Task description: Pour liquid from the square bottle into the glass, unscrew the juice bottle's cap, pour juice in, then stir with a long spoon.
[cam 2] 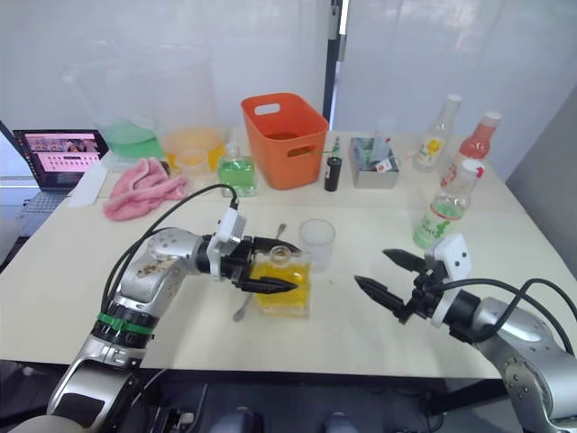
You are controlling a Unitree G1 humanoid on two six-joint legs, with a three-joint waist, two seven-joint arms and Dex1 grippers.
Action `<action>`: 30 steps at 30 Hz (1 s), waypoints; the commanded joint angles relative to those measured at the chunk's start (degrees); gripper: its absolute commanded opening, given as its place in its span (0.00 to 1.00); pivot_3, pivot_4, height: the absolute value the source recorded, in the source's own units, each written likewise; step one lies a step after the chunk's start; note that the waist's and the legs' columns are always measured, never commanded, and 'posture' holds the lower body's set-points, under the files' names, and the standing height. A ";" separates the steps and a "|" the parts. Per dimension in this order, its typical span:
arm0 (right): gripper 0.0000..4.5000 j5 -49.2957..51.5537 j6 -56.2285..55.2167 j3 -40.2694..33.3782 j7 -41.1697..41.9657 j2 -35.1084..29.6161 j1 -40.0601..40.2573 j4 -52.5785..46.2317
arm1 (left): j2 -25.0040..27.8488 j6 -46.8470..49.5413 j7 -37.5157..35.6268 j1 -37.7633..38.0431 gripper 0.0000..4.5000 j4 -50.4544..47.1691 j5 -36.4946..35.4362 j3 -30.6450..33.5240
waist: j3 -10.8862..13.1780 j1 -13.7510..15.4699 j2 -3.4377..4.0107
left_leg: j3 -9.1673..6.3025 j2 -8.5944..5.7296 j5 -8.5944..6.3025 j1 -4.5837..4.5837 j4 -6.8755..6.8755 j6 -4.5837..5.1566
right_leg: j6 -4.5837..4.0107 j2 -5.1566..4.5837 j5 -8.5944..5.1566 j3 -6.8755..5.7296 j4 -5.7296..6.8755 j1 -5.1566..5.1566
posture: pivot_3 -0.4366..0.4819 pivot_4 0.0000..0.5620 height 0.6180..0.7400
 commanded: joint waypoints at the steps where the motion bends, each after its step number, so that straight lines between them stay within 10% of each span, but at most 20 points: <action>1: 1.00 -0.77 0.03 0.42 -0.33 -0.53 -1.14 -0.01 | 0.48 0.49 0.63 -1.35 0.65 -3.83 -3.23 3.01 | 0.00 0.01 0.00 | 0.00 0.00 0.00 0.00 0.00 0.00 | 0.00 0.00 0.00 0.00 -0.01 0.00 | 0.48 0.27 0.99; 16: 1.00 1.06 1.85 1.75 -1.24 0.13 -2.93 -2.13 | 7.89 -2.34 -0.70 -11.62 0.65 9.41 -0.29 7.63 | 0.04 0.07 -0.01 | 0.06 0.00 0.00 -0.04 0.00 0.00 | 0.00 0.02 0.00 -0.05 0.03 -0.05 | 0.48 0.27 0.99; 30: 1.00 2.48 2.17 1.11 -4.06 1.43 -3.23 -5.06 | -4.32 -40.55 17.18 -31.86 0.65 49.51 19.07 4.46 | 0.12 1.17 -0.16 | 0.05 -0.13 0.01 -0.72 0.12 0.00 | 0.05 0.00 0.04 -0.08 0.28 -0.72 | 0.48 0.27 0.99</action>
